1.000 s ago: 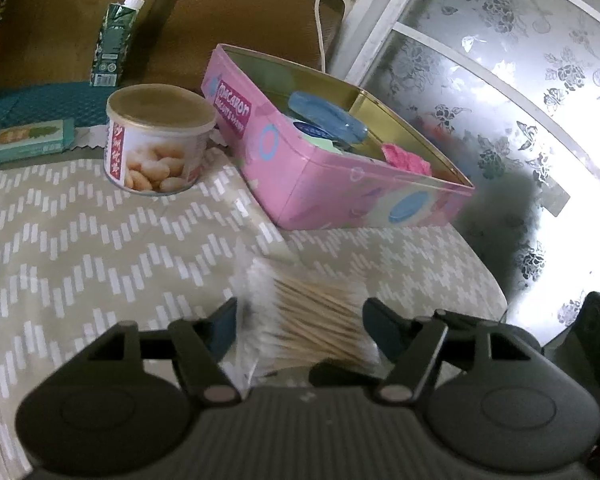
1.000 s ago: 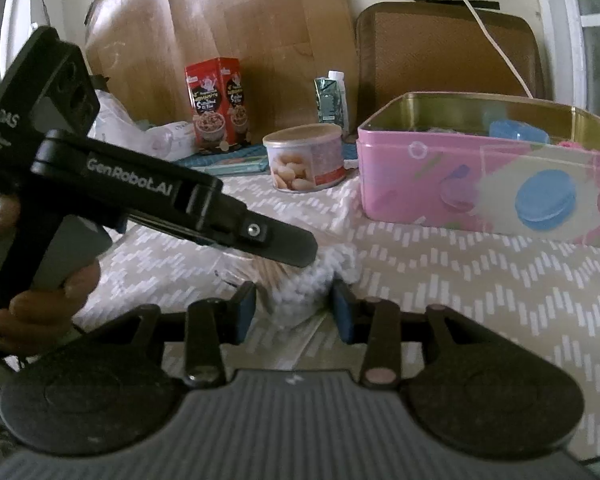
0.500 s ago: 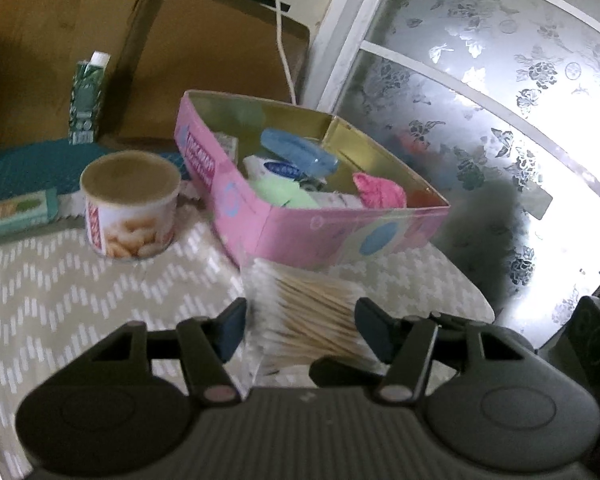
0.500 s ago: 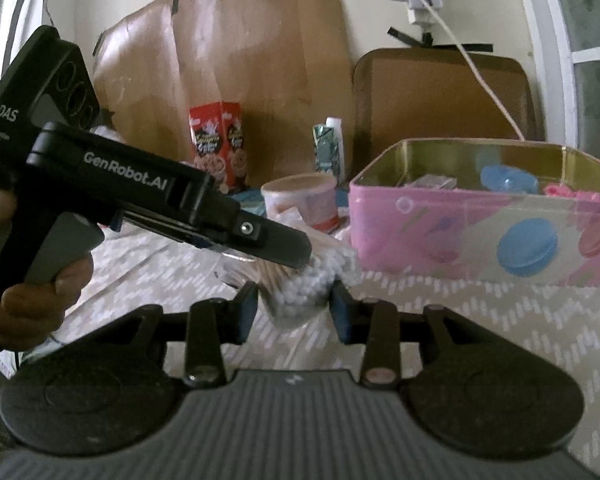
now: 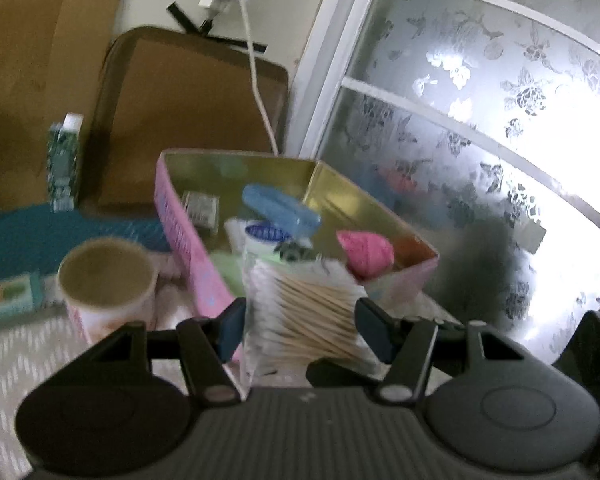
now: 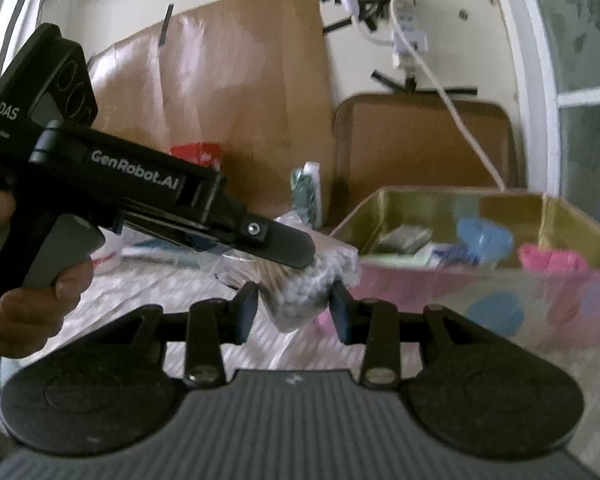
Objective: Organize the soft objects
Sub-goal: 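Carry the cotton swab bag over the pink tin with the left gripper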
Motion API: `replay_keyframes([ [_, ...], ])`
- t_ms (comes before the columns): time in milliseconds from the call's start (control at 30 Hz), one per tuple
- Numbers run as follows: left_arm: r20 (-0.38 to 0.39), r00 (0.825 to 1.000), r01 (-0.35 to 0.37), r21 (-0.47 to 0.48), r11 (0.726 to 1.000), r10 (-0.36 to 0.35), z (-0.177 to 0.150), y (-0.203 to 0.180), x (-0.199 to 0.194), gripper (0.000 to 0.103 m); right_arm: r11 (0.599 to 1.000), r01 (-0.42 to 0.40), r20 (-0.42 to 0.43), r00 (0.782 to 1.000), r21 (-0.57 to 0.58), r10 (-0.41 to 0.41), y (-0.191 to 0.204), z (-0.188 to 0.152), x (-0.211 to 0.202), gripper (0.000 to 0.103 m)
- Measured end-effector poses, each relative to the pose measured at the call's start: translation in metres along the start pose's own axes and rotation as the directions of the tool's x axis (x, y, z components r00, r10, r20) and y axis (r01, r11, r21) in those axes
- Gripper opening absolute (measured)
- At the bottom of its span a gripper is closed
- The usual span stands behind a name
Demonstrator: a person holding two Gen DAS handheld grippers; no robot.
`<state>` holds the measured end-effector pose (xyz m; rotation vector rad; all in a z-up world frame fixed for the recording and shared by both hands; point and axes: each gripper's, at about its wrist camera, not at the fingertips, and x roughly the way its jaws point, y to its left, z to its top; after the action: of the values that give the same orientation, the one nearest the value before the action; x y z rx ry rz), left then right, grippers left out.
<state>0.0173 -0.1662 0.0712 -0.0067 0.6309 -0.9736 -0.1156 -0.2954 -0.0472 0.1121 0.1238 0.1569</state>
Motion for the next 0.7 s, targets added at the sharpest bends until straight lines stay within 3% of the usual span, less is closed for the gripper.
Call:
replay_keyframes([
  [167,-0.003,1.0,0.005,-0.009,1.0,-0.005,0.025,0.0,0.024,0.059,0.999,0.037,0.025,0.999,-0.033,-0.036,-0.016,0.01,0.014,0.042],
  [333,-0.018,1.0,0.018,-0.039,0.999,-0.019,0.057,0.007,0.063,0.059,0.998,0.062,-0.007,0.998,-0.029,-0.062,-0.049,0.031,0.038,0.042],
  [400,-0.02,1.0,0.019,-0.055,0.998,-0.02,0.066,0.009,0.08,0.061,0.997,0.075,-0.025,0.997,-0.027,-0.076,-0.061,0.038,0.048,0.043],
  [533,-0.04,0.999,-0.033,-0.07,0.997,0.03,0.077,0.015,0.12,0.078,0.994,0.113,-0.071,0.991,-0.009,-0.113,-0.084,0.044,0.071,0.044],
  [600,-0.063,0.995,-0.079,-0.078,0.994,0.074,0.077,0.021,0.135,0.078,0.984,0.177,-0.083,0.981,-0.016,-0.177,-0.09,0.043,0.084,0.048],
  [633,-0.07,0.994,-0.085,-0.094,0.992,0.078,0.075,0.024,0.139,0.078,0.975,0.22,-0.077,0.972,-0.022,-0.221,-0.092,0.04,0.087,0.054],
  [700,-0.068,0.996,-0.068,-0.122,0.99,0.06,0.069,0.029,0.137,0.078,0.971,0.24,-0.067,0.969,0.012,-0.239,-0.095,0.034,0.083,0.054],
])
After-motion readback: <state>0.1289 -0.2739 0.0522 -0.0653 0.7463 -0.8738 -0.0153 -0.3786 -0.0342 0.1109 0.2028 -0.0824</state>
